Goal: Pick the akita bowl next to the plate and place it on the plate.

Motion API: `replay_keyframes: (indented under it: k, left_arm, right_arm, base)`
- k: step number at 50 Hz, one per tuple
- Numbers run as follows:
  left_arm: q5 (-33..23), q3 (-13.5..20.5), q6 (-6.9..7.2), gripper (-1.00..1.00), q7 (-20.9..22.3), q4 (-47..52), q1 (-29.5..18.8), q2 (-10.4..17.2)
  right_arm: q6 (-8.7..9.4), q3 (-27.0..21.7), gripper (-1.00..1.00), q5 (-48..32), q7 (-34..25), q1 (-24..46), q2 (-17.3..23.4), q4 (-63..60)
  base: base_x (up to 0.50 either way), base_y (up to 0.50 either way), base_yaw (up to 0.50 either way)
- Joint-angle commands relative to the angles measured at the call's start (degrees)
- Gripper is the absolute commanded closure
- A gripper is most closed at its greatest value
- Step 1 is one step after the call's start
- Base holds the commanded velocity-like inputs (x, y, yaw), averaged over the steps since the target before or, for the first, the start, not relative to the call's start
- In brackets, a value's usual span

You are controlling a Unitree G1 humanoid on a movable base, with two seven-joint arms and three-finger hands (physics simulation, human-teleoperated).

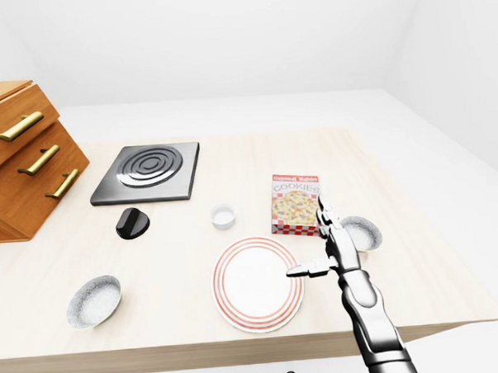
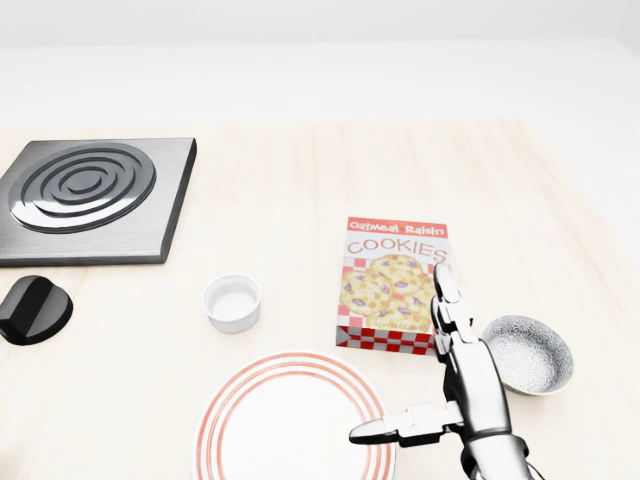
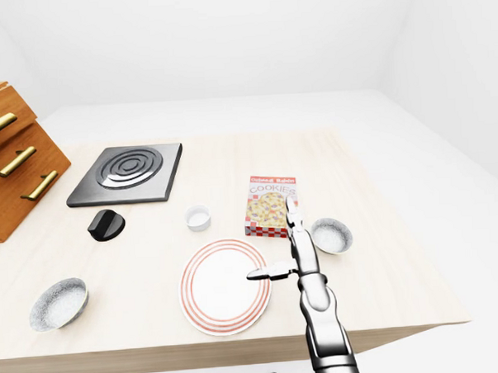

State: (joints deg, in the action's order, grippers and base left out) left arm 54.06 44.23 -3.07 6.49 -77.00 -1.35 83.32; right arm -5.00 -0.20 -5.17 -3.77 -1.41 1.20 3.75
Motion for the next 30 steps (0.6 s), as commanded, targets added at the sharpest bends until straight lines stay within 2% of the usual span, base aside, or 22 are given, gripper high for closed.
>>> replay_keyframes:
  k: [1, 19, 30]
  left_arm:
    - [2.0, 1.8, -1.93, -1.00, -0.1, -2.6, 8.4, -6.9]
    - [1.9, 0.5, -1.93, -1.00, -0.5, -2.7, 9.1, -10.1]
    - [1.9, 0.2, -1.93, -1.00, -0.3, -2.6, 8.6, -9.9]
  right_arm:
    - [0.00, 0.3, -1.00, -1.9, 0.3, 0.3, 0.1, 1.6]
    - [0.00, 0.5, -1.00, -1.9, -0.3, 0.0, -0.1, 0.9]
    - [0.00, 0.8, -1.00, -3.6, 0.2, 0.4, 0.1, 1.5]
  base:
    - [0.00, 0.00, 0.00]
    - [0.00, 0.00, 0.00]
    - [0.00, 0.00, 0.00]
